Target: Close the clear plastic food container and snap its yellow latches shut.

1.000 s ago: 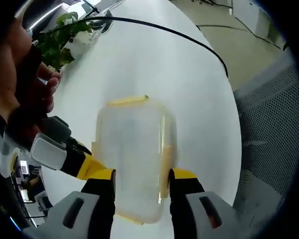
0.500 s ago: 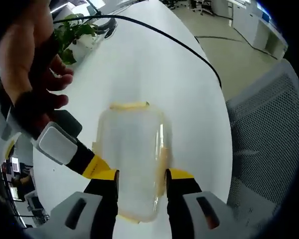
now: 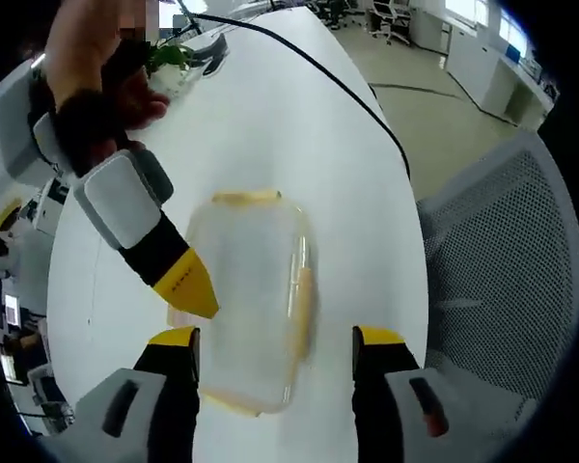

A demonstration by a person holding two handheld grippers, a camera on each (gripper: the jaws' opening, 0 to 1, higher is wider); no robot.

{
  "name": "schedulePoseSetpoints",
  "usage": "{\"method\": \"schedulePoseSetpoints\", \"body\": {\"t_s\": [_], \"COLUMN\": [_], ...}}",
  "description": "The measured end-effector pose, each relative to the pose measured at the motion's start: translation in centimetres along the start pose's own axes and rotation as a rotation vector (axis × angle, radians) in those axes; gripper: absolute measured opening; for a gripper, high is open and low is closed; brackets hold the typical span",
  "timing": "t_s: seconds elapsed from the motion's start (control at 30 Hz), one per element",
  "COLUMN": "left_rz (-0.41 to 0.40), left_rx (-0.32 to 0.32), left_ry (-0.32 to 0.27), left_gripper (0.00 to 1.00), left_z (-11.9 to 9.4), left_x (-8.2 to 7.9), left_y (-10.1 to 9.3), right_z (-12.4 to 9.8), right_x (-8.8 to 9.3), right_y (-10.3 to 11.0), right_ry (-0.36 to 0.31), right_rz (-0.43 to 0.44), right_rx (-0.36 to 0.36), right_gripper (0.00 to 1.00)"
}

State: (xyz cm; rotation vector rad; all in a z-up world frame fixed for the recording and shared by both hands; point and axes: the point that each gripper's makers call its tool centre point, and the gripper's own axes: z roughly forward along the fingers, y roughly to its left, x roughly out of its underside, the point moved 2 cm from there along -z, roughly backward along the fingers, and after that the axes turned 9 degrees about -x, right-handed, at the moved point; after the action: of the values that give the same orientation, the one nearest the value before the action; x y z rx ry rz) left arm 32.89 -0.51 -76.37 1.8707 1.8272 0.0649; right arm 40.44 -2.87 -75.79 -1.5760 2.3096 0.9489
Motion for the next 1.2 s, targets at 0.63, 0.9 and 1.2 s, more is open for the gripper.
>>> {"method": "schedulePoseSetpoints", "body": {"t_s": [0.63,0.9,1.2], "left_rz": [0.014,0.039,0.067], "left_rx": [0.126,0.144,0.149], "left_ry": [-0.005,-0.016,0.012], "left_gripper": [0.99,0.99,0.99], "left_z": [0.9,1.3,2.2], "left_x": [1.9,2.9,3.9], "left_y": [2.2,2.5,2.5], "right_z": [0.2,0.2,0.7], "right_x": [3.6,4.3,4.7], "right_y": [2.2,2.5,2.3], "right_ry": [0.133,0.119,0.138], "right_rz": [-0.192,-0.186,-0.207], "right_rx": [0.044,0.050,0.066], "right_gripper": [0.95,0.88,0.85]}}
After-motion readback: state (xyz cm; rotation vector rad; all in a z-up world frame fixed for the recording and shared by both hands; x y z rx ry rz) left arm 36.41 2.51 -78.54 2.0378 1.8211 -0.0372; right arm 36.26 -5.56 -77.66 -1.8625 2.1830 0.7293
